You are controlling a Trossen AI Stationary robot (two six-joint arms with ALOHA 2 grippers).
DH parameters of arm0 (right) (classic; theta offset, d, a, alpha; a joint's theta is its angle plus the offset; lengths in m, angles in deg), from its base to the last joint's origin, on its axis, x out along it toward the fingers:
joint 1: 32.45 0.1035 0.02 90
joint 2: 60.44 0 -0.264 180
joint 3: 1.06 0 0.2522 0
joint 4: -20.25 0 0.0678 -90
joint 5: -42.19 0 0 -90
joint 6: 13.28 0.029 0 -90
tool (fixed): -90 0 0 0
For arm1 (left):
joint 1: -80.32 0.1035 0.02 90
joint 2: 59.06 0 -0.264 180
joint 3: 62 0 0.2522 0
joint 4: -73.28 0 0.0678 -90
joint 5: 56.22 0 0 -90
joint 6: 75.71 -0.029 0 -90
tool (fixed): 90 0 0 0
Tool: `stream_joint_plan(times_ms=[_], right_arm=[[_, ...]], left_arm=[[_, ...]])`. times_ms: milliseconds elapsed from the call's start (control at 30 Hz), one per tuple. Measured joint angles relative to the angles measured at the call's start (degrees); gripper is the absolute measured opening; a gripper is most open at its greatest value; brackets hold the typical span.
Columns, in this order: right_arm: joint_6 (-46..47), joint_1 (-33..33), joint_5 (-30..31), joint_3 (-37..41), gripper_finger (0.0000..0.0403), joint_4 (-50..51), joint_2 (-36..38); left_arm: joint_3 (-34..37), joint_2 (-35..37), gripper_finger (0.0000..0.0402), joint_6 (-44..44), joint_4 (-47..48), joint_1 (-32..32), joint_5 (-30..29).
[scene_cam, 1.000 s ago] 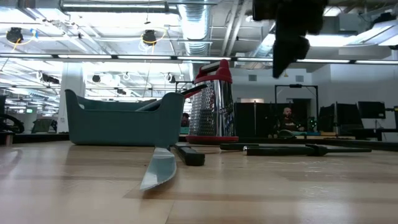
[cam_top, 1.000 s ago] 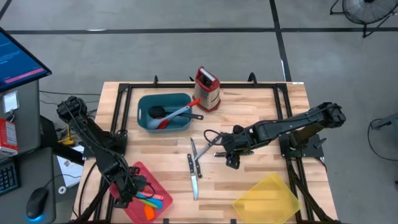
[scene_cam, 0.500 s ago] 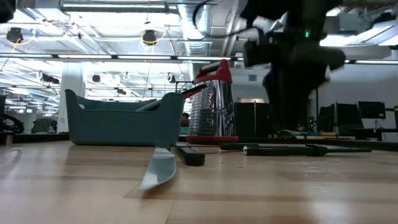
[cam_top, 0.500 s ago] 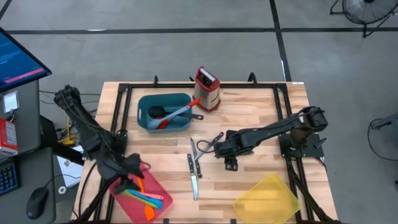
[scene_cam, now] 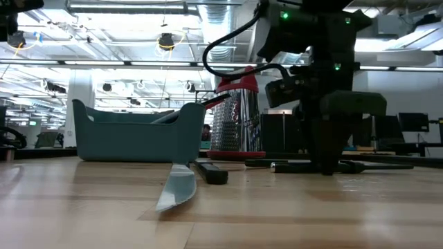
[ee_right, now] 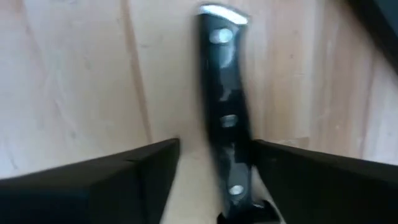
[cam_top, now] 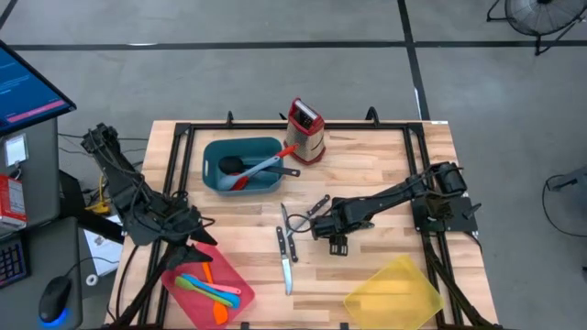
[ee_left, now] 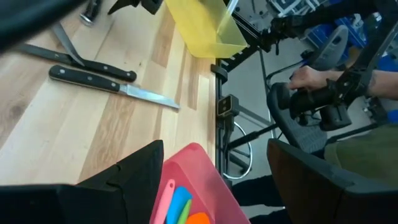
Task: Pick & Place Kitchen Items
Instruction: Put the black table knife into the yellow bin
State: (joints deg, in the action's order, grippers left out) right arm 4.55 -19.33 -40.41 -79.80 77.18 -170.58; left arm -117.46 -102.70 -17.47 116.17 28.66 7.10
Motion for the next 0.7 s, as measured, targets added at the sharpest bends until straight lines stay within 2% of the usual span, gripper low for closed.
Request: stream_joint_plan(times_ms=[133,167,467,700], right_arm=[[0.20,-0.13,-0.40,0.17,0.0091,-0.42,0.35],[0.18,-0.25,-0.56,0.17,0.0077,-0.53,0.39],[-0.15,-0.17,0.01,-4.95,0.0078,-0.80,0.65],[0.20,-0.13,1.11,-9.17,0.0078,-3.34,8.53]], left_arm=[[0.00,-0.26,0.0269,-0.12,0.02,0.00,-0.46],[0.00,-0.26,0.0268,-0.13,0.01,0.00,-0.59],[0.00,-0.33,0.0268,-0.11,0.00,0.00,-4.14],[0.00,-0.35,0.0268,-0.11,-0.02,0.00,-5.02]])
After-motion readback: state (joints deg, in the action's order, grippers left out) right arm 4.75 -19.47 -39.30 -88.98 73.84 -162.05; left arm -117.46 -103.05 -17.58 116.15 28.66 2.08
